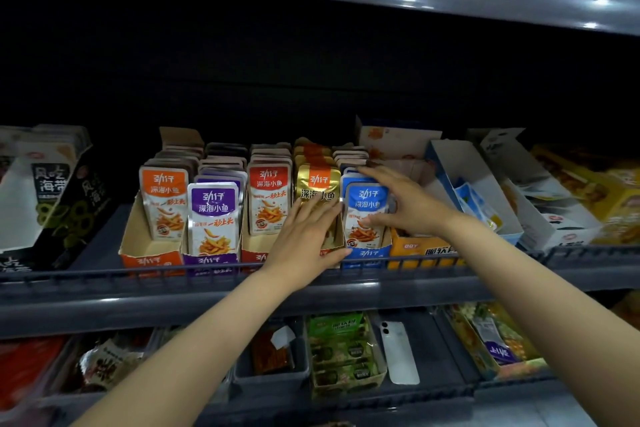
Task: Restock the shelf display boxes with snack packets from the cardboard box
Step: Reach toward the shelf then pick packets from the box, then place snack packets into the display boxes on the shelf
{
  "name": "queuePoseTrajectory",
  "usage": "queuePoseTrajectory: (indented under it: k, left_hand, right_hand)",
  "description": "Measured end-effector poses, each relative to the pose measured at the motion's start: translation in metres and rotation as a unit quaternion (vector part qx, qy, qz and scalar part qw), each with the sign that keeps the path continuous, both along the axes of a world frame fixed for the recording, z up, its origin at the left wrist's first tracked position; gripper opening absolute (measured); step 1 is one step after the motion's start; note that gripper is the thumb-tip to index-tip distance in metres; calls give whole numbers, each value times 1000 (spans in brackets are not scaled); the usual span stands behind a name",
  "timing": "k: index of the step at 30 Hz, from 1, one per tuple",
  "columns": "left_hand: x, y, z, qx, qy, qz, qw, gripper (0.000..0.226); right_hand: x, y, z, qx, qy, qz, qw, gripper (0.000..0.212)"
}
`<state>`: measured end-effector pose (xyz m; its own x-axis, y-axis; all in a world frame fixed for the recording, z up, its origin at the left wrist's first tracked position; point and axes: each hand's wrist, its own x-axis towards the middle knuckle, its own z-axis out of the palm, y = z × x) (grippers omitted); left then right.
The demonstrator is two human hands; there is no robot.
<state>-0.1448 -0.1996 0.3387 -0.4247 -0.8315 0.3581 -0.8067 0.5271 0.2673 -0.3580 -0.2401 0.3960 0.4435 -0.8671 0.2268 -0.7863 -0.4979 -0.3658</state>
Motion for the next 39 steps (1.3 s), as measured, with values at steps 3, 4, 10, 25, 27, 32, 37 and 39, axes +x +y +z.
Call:
queuePoseTrajectory:
  k: [3,4,10,25,27,32,37,39]
  left_hand:
    - [2,1,2,3,7,1,1000,77]
    - [3,2,4,4,10,3,1000,77]
    - [20,23,19,0,22,23,1000,73]
    - [106,133,4,1,31,61,998,70]
    - [118,150,-17,35,29,65,997,68]
    - [145,178,-84,115,3,77,990,65]
    - [166,201,-153,207,4,100,973,65]
    - [171,207,-178,242,-10,109,964,67]
  right_hand:
    - [0,6,2,-6,-4,-28,1000,92]
    - [0,9,3,-9,-5,-34,999,91]
    - [6,36,15,-18,23,-61,998,81]
    - [75,163,-30,51,17,14,998,76]
    - [87,177,-55,82,13,10,996,75]
    - [108,206,-127,164,45,6,985,76]
    - [119,230,-206,265,52,-6,963,78]
    - [120,235,-235,296,56,-19,953,79]
